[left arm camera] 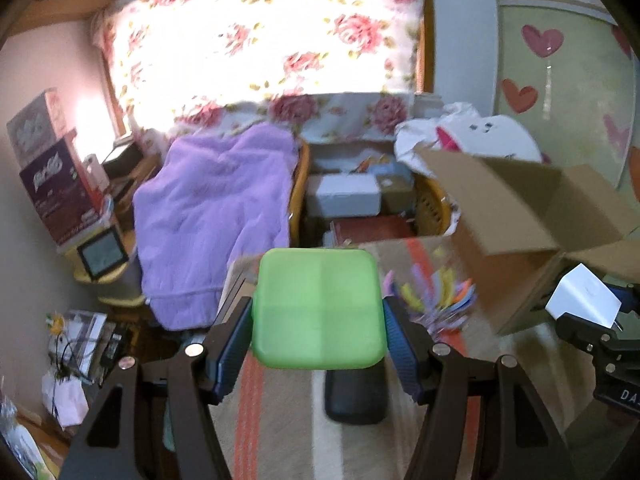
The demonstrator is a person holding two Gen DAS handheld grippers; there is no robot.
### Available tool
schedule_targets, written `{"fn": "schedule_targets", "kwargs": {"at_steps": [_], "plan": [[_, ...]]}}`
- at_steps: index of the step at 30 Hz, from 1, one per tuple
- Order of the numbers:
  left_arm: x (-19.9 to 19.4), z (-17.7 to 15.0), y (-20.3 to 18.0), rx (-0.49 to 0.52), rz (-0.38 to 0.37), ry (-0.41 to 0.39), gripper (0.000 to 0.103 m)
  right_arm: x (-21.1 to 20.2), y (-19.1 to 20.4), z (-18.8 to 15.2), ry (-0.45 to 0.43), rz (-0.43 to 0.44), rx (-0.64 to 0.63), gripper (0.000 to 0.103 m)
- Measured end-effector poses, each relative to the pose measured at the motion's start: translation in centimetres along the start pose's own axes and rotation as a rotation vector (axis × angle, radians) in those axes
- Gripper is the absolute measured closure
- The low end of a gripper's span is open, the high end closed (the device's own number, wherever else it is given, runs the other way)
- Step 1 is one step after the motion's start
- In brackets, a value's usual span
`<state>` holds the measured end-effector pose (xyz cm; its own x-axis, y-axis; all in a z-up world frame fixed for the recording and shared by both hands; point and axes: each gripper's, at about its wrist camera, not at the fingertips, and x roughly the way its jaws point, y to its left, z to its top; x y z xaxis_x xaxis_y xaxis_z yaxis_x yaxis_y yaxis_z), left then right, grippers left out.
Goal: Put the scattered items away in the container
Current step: 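Lift and carry the green case and white box over the cardboard box with both tools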
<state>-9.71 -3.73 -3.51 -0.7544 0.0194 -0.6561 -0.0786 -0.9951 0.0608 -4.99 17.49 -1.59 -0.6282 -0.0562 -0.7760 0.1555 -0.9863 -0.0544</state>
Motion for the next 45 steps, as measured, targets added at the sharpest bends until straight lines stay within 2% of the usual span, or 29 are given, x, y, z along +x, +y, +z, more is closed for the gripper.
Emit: {"fn": "schedule_targets", "kwargs": {"at_steps": [11,20,29,36,45], "plan": [[-3.7,5.1,-7.3,0.089,-0.148,-0.051,0.036,-8.3,-6.8,1.4,-0.061,-0.105,0.151,0.041],[-4.9,7.9,-15.4,0.190,-0.273,-0.086,0.036,-11.2,-13.0,1.2,-0.088,-0.203,0.228,0.041],[-3.7,9.8,-22.7,0.264,-0.344,-0.080,0.036,-10.4,-19.1,1.3,-0.080,-0.246,0.282,0.041],[-0.7,11.3,-26.5,0.280,-0.339,-0.051,0.036,-7.7,-23.4,2.9,-0.071,-0.244,0.293,0.041],[3.6,13.1,-28.6,0.266,-0.299,-0.011,0.036,-3.2,-26.8,5.1,-0.045,-0.199,0.267,0.041]]}}
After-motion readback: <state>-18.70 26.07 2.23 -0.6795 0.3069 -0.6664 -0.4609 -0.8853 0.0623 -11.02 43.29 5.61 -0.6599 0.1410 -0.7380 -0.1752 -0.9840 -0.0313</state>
